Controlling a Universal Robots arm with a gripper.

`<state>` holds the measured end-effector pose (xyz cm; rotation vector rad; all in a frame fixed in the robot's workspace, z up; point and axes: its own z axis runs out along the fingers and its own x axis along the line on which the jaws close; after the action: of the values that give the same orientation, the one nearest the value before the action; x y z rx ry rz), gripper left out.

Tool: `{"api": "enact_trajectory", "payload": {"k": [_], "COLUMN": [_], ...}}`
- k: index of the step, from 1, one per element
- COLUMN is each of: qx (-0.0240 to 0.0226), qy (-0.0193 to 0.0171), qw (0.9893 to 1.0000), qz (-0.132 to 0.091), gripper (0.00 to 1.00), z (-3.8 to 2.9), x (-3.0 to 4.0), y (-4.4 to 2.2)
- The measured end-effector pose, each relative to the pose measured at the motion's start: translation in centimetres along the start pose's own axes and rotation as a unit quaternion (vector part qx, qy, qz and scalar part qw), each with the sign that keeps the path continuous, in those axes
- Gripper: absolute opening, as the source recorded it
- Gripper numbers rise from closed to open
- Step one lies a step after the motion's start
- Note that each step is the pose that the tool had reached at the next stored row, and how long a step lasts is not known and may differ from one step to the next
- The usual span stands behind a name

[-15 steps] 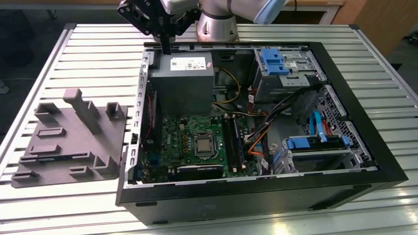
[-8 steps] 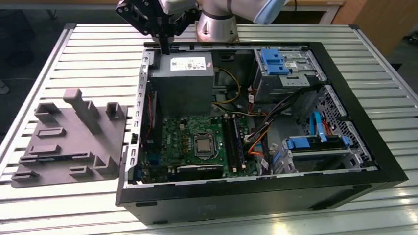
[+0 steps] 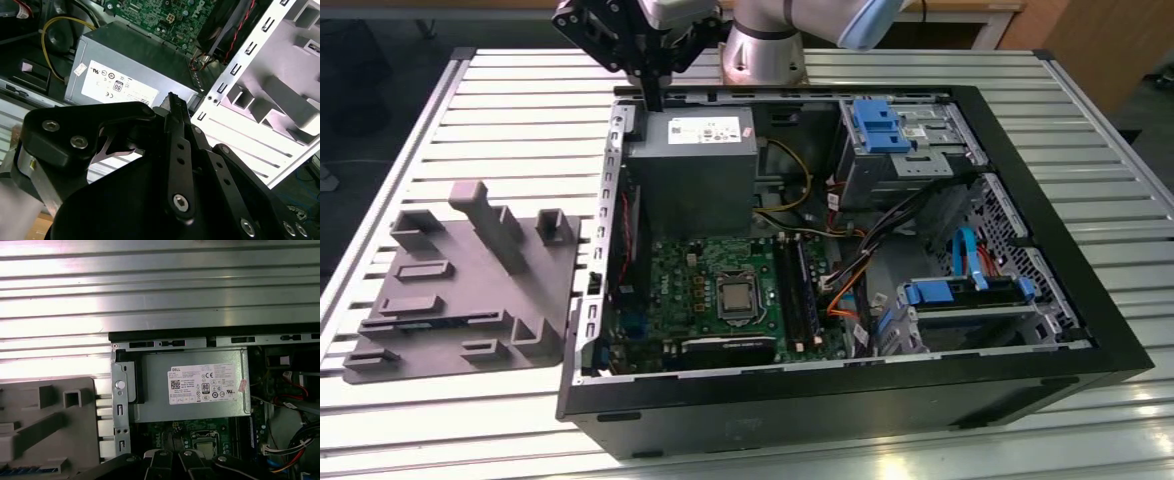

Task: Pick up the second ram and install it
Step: 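Reach for the second ram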

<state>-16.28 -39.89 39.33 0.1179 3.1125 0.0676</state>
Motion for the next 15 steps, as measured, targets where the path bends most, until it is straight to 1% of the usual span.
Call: {"api": "enact_trajectory", "payload": {"k": [15], "qx": [0.0000], "qy": [0.0000], "qw": [1.0000], "qz": [0.000], "gripper": [0.11], "z": [-0.01], "x": [0.35], "y": [-0.03]}}
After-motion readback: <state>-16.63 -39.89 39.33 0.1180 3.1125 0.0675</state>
